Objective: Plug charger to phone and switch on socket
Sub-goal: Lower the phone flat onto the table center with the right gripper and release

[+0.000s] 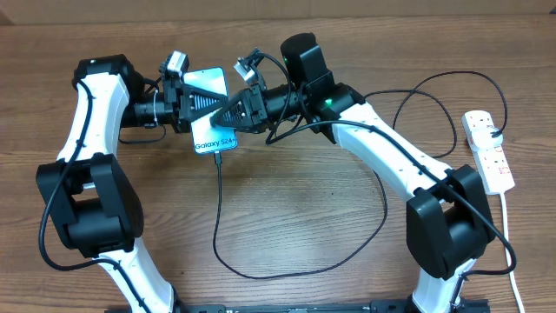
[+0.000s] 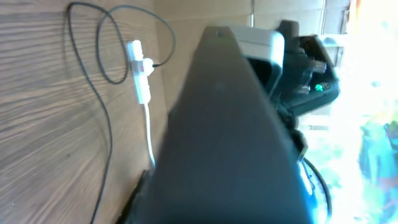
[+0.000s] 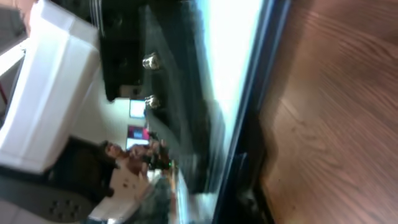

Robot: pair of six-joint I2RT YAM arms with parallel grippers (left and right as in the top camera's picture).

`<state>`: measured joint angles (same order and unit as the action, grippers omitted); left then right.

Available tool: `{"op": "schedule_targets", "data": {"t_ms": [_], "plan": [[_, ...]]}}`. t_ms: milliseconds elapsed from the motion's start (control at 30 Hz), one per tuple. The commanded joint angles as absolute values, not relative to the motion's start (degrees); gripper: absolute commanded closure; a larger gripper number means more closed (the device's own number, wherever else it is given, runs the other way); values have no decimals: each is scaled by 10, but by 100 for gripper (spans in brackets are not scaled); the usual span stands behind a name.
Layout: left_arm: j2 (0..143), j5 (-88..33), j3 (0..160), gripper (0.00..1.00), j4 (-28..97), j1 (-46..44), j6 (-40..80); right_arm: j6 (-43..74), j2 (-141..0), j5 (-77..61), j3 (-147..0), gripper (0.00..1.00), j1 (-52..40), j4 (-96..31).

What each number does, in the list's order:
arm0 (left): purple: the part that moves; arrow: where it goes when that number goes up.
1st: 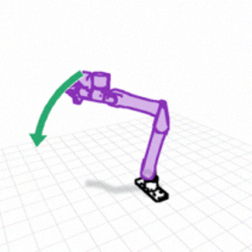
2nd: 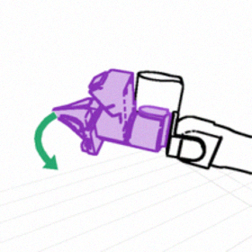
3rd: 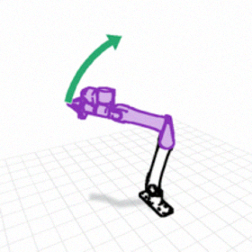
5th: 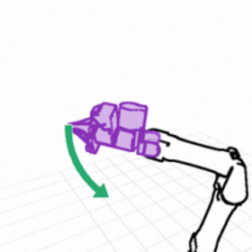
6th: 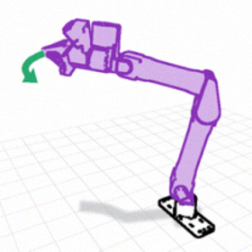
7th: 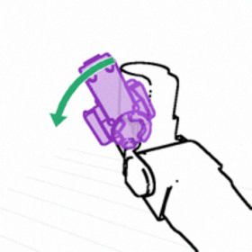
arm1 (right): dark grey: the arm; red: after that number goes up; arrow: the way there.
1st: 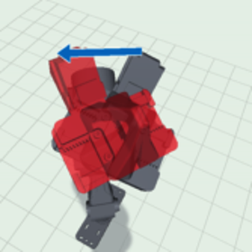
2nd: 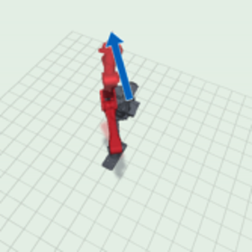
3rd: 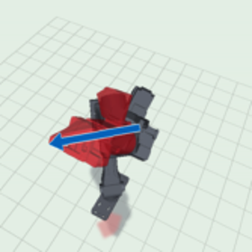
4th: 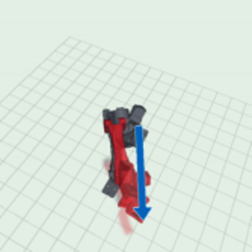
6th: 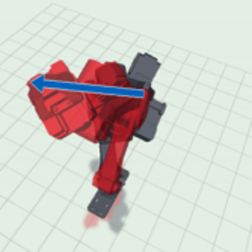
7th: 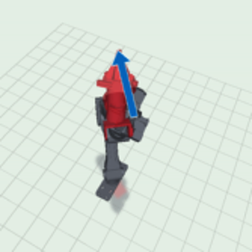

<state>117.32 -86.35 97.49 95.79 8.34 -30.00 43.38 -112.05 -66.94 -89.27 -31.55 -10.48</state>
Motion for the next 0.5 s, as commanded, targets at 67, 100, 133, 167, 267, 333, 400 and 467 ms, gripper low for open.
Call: {"op": "schedule_targets", "data": {"t_ms": [67,100,133,167,267,333,400,467], "plan": [[1164,-882,976,96,950,86,-309,430,-1114,-678,-903,96,-318,-99],[1164,-881,976,96,948,86,-309,430,-1114,-677,-903,96,-318,-99],[1164,-881,976,92,944,86,-309,430,-1114,-676,-903,96,-318,-100],[1164,-880,976,82,939,86,-309,428,-1114,-676,-903,96,-317,-100],[1164,-863,976,17,908,86,-308,406,-1114,-665,-903,96,-313,-115],[1164,-817,976,0,871,86,-291,399,-1114,-628,-903,96,-306,-167],[1164,-769,976,0,844,86,-259,368,-1114,-605,-903,96,-297,-213],[1164,-713,976,0,816,86,-223,329,-1114,-574,-903,96,-288,-258]]}}
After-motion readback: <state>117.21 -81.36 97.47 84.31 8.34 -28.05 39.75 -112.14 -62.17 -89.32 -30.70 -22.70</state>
